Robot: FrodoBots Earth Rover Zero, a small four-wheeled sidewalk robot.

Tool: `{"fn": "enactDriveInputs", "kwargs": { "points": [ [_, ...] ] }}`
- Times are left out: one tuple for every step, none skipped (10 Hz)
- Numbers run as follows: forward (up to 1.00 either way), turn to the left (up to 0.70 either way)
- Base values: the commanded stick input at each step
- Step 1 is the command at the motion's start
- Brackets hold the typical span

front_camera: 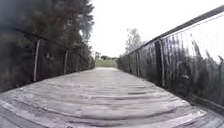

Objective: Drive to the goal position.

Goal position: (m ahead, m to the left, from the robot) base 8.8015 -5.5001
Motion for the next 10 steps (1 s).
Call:
{"fn": "enactDriveInputs", "kwargs": {
  "points": [
    [0.69,0.0],
    [0.69,0.0],
    [0.69,0.0],
    [0.69,0.0],
    [0.69,0.0],
    [0.69,0.0],
    [0.69,0.0],
    [0.69,0.0],
    [0.69,0.0],
    [0.69,0.0]
  ]
}}
